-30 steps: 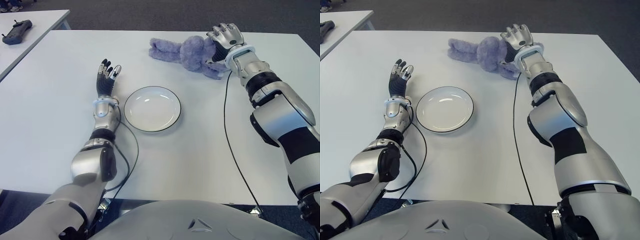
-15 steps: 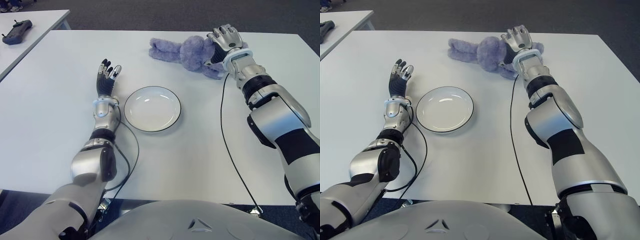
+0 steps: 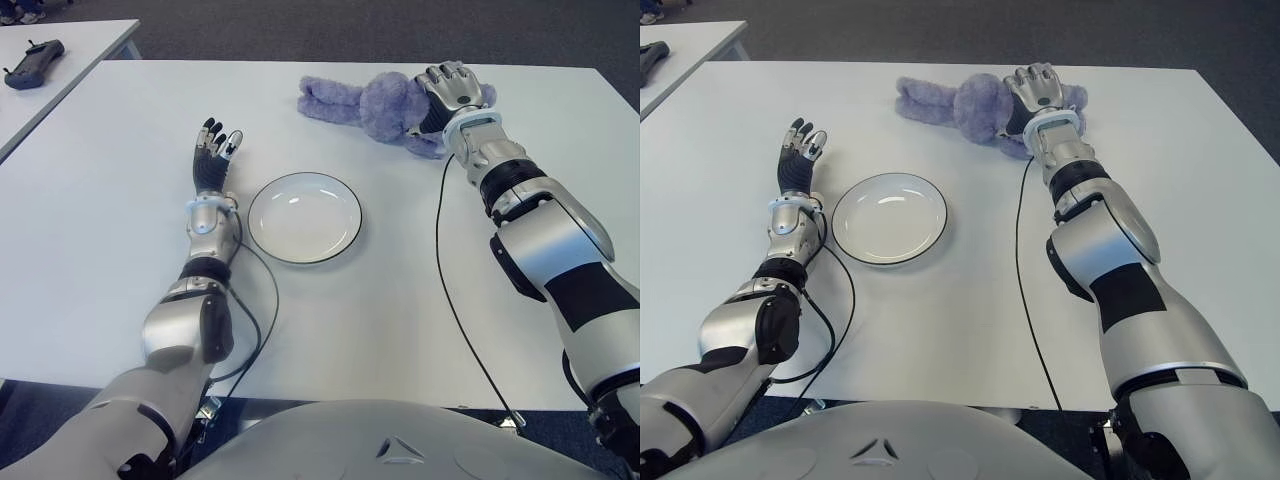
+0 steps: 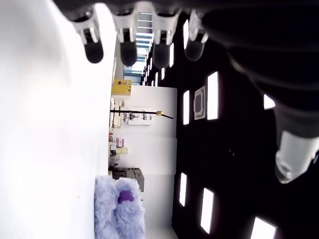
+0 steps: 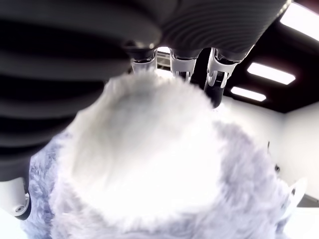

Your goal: Put the doll into the plate.

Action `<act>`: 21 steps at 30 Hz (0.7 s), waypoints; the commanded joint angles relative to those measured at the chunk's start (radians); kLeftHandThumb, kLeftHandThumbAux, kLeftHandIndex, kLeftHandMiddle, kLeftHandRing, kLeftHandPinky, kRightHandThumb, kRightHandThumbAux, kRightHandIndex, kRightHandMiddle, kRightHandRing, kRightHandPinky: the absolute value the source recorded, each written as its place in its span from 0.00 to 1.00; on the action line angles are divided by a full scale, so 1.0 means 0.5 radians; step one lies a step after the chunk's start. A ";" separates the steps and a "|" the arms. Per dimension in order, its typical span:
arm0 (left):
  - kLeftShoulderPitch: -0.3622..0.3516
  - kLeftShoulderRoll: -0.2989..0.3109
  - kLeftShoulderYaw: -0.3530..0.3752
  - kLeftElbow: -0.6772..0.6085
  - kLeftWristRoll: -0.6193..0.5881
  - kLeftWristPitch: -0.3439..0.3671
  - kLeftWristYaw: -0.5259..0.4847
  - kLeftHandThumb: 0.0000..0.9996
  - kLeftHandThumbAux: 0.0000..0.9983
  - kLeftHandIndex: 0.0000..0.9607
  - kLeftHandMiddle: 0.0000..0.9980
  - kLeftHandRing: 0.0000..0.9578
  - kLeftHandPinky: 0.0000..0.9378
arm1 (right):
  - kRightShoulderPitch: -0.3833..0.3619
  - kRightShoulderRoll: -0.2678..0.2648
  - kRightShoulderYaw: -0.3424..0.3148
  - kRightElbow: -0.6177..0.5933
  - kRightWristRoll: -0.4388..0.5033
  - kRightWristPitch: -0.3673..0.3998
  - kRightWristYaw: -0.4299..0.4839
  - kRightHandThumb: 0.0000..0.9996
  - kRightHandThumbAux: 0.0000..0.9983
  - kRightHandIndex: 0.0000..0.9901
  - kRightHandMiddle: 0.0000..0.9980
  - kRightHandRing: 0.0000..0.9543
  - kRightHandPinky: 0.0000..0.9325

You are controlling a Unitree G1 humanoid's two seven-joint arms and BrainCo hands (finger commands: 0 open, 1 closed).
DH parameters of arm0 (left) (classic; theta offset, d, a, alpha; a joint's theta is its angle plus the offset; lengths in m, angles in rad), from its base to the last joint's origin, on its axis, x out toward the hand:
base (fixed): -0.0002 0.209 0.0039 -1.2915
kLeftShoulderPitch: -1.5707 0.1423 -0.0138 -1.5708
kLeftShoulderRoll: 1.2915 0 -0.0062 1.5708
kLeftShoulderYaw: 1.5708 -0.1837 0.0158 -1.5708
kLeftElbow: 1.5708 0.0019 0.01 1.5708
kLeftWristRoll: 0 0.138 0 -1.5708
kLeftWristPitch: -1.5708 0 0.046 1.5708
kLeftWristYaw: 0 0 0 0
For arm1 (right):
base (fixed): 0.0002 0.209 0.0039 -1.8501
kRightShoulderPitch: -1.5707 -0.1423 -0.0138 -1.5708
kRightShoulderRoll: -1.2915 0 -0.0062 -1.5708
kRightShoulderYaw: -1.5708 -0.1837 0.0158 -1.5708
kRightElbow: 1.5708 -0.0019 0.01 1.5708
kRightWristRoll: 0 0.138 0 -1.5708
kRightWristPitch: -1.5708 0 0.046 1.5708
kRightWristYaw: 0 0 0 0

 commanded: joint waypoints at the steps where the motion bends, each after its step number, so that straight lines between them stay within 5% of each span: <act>1: 0.520 -0.222 -0.001 0.331 -0.018 0.112 0.067 0.00 0.55 0.05 0.09 0.08 0.07 | 0.164 0.091 -0.098 0.017 0.111 0.042 0.061 0.11 0.54 0.00 0.00 0.00 0.00; 13: 0.542 -0.209 0.031 0.336 -0.053 0.121 0.007 0.01 0.56 0.05 0.10 0.09 0.08 | 0.388 0.174 -0.319 0.015 0.298 0.025 0.059 0.19 0.58 0.07 0.00 0.00 0.00; 17: 0.545 -0.208 0.041 0.335 -0.063 0.122 -0.009 0.01 0.57 0.05 0.10 0.08 0.08 | 0.439 0.181 -0.365 0.014 0.339 0.026 0.091 0.22 0.61 0.20 0.04 0.00 0.01; 21: 0.548 -0.207 0.050 0.334 -0.074 0.120 -0.023 0.03 0.57 0.06 0.11 0.09 0.09 | 0.493 0.190 -0.388 0.014 0.366 0.033 0.138 0.26 0.66 0.33 0.16 0.14 0.17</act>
